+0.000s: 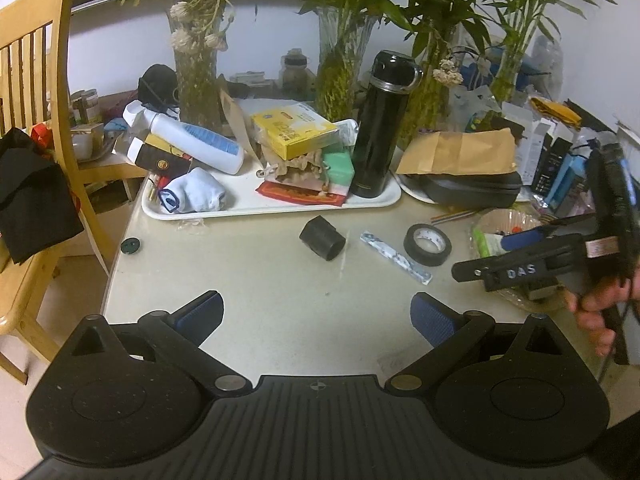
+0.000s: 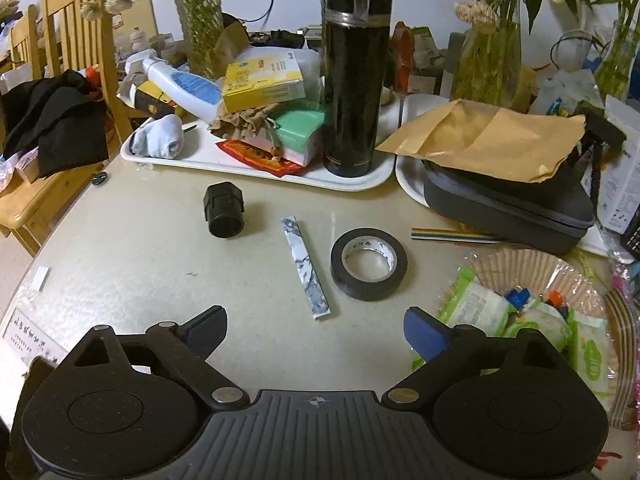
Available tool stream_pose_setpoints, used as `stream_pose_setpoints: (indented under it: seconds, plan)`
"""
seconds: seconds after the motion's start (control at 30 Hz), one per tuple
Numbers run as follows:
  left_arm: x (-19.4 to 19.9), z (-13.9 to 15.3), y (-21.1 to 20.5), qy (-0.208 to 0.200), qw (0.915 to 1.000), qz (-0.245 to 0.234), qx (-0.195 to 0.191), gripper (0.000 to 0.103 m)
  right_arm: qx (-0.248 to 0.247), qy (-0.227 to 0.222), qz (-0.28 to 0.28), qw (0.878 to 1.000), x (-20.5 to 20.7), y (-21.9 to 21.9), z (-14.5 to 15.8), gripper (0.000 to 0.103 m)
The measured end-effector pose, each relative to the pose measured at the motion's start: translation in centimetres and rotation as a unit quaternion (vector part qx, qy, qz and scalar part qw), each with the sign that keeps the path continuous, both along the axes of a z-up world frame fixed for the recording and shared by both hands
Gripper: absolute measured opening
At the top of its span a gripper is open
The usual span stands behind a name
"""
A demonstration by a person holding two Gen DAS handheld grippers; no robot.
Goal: Organize rigid objects
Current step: 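Reach right gripper toward the black electrical tape roll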
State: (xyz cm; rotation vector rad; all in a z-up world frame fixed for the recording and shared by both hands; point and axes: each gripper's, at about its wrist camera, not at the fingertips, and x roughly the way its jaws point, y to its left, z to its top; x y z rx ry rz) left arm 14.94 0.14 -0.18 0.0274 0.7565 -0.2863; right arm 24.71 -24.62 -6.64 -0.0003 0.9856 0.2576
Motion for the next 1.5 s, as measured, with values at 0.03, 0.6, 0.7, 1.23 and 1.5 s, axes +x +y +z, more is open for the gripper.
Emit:
stream_pose_setpoints:
  seconds: [0.03, 0.6, 0.7, 1.23, 1.5]
  plan:
    - [0.0, 0.0, 0.0, 0.0, 1.0, 0.0, 0.001, 0.102, 0.002, 0.002, -0.001, 1.0, 0.3, -0.1, -0.3, 0.095]
    - [0.1, -0.5, 0.0, 0.024, 0.9997, -0.002, 0.006, 0.102, -0.013, 0.02, -0.025, 0.999, 5.2, -0.8, -4.4, 0.089]
    - [0.2, -0.6, 0.0, 0.028, 0.9996, -0.002, 0.005, 0.102, -0.015, 0.024, -0.029, 0.999, 6.0, -1.1, -5.0, 0.088]
    - [0.7, -0.9, 0.1, 0.039, 0.9992, 0.0, 0.002, 0.102, -0.011, 0.047, -0.055, 0.997, 9.1, -1.7, -8.2, 0.085]
    - [0.8, -1.0, -0.1, 0.042, 0.9991, 0.002, 0.003, 0.102, -0.007, 0.061, -0.055, 0.997, 9.9, -1.4, -9.2, 0.078]
